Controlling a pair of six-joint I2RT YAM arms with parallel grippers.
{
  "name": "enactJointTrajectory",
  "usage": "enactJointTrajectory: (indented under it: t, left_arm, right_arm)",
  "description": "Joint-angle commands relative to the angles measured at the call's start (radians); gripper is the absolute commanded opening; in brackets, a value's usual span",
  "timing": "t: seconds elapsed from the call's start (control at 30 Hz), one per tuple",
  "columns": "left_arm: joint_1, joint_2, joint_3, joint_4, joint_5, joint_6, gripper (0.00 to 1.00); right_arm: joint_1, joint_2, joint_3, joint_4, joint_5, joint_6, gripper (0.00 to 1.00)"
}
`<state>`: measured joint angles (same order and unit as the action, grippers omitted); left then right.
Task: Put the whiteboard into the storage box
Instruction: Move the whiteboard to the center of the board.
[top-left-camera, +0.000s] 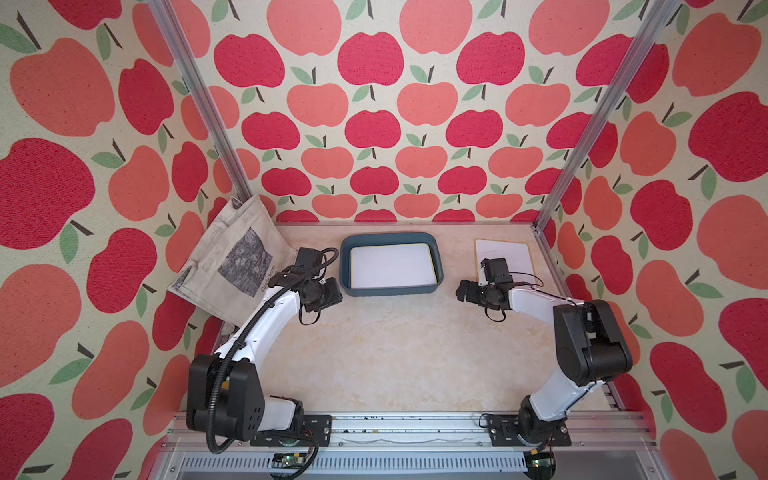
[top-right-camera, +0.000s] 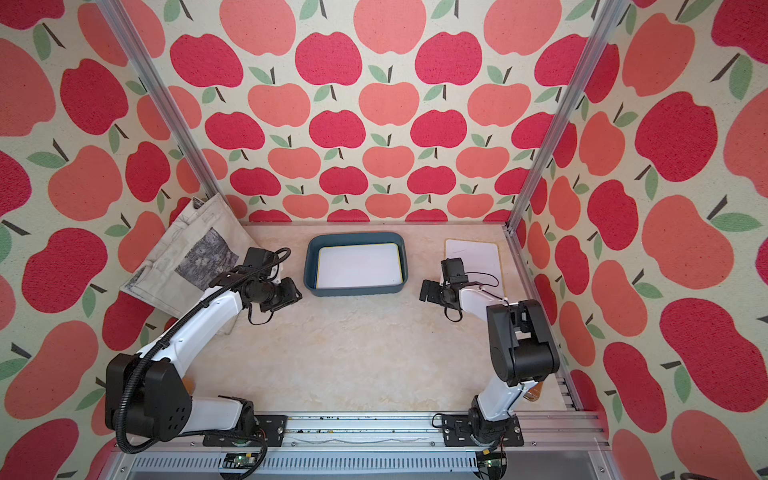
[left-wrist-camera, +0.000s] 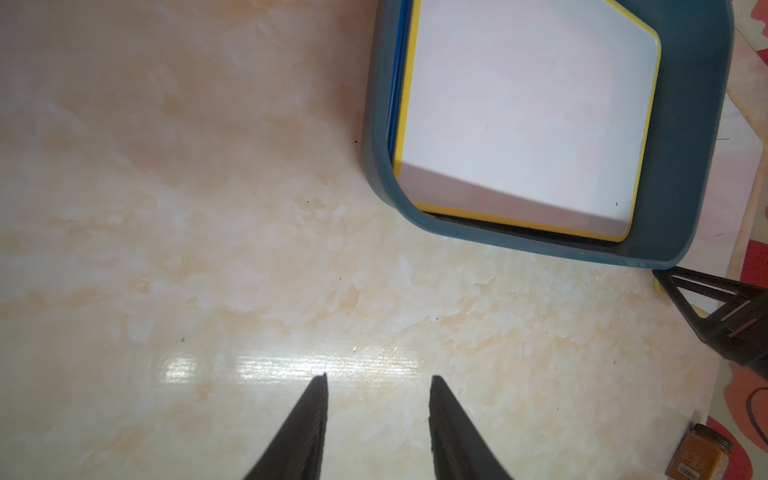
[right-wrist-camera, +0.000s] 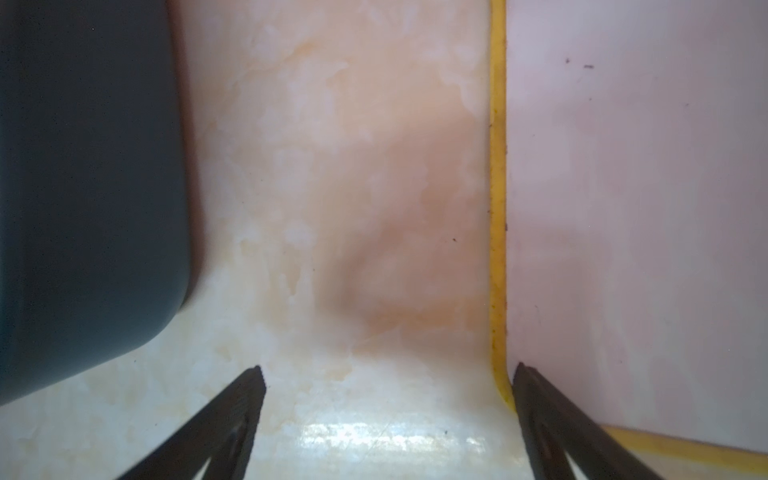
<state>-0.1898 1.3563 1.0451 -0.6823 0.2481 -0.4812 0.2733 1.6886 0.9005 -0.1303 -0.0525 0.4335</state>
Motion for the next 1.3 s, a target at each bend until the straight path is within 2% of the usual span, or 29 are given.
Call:
enactJointTrajectory:
  t: [0.0, 0.27, 0.47, 0.67, 0.97, 1.27]
  left_arm:
    - [0.019, -0.045, -0.027, -0.005, 0.023, -0.018, 0.43]
    - [0.044, -0.123, -0.073, -0.012, 0.049, -0.033, 0.43]
    - [0.048, -0.157, -0.079, -0.032, 0.066, -0.037, 0.43]
    - [0.049, -0.205, -0.087, -0.047, 0.083, -0.046, 0.43]
    - [0.048, -0.316, -0.146, -0.077, 0.102, -0.067, 0.44]
    - [0.048, -0.436, -0.187, -0.136, 0.092, -0.074, 0.44]
  right_arm:
    - [0.024, 0.010, -0.038, -0.134, -0.092, 0.043, 0.97]
    - [0.153, -0.036, -0.078, -0.138, -0.111, 0.123, 0.97]
    - [0.294, -0.069, -0.179, -0.013, -0.140, 0.289, 0.97]
    - [0.429, -0.087, -0.236, 0.061, -0.104, 0.410, 0.97]
    - [0.585, -0.108, -0.179, 0.029, -0.026, 0.442, 0.97]
    - [0.696, -0.021, -0.028, -0.004, -0.032, 0.405, 0.97]
